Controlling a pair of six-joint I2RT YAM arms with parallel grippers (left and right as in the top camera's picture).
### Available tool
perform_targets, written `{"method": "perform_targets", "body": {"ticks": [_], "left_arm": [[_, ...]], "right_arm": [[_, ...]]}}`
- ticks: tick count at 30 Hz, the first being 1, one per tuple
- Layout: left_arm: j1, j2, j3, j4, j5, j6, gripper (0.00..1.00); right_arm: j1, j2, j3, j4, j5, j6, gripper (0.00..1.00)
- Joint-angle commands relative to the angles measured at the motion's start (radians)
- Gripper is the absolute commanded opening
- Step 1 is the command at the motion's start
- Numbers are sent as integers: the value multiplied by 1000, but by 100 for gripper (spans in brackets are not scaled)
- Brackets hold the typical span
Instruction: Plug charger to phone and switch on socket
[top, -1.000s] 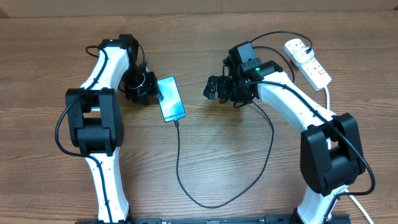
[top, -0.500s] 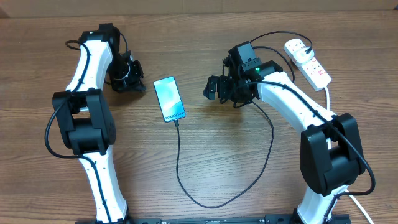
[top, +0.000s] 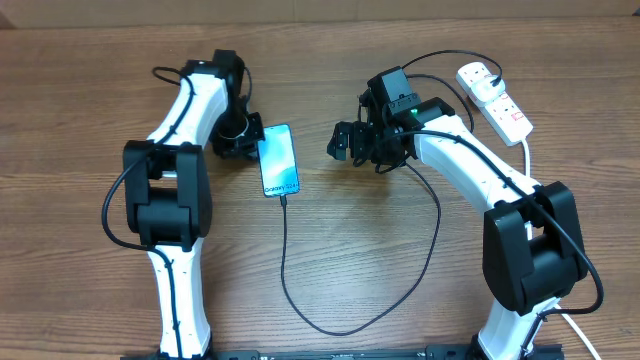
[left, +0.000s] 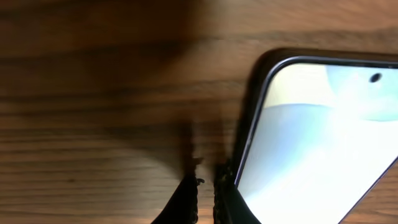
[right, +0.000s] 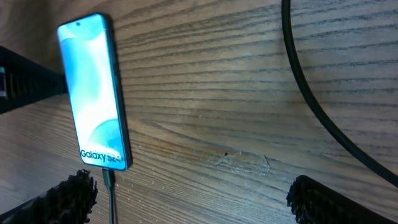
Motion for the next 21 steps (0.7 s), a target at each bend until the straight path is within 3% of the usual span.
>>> {"method": "perform_targets", "body": {"ticks": [1, 9, 13, 17, 19, 21], "left_arm": [[-30, 8, -10, 3, -12, -2, 8], [-47, 8, -11, 0, -23, -3, 9], [-40, 8, -10, -26, -99, -3, 11], [-26, 8, -11, -45, -152, -3, 26], [-21, 8, -11, -43, -140, -7, 28], [-21, 8, -11, -47, -137, -7, 40]], "right_arm": [[1, -17, 18, 6, 6, -8, 100], [1, -17, 18, 6, 6, -8, 100], [1, -17, 18, 6, 7, -8, 100], [1, -17, 18, 6, 7, -8, 100], [1, -17, 18, 6, 7, -8, 100], [1, -17, 18, 6, 7, -8, 100]]}}
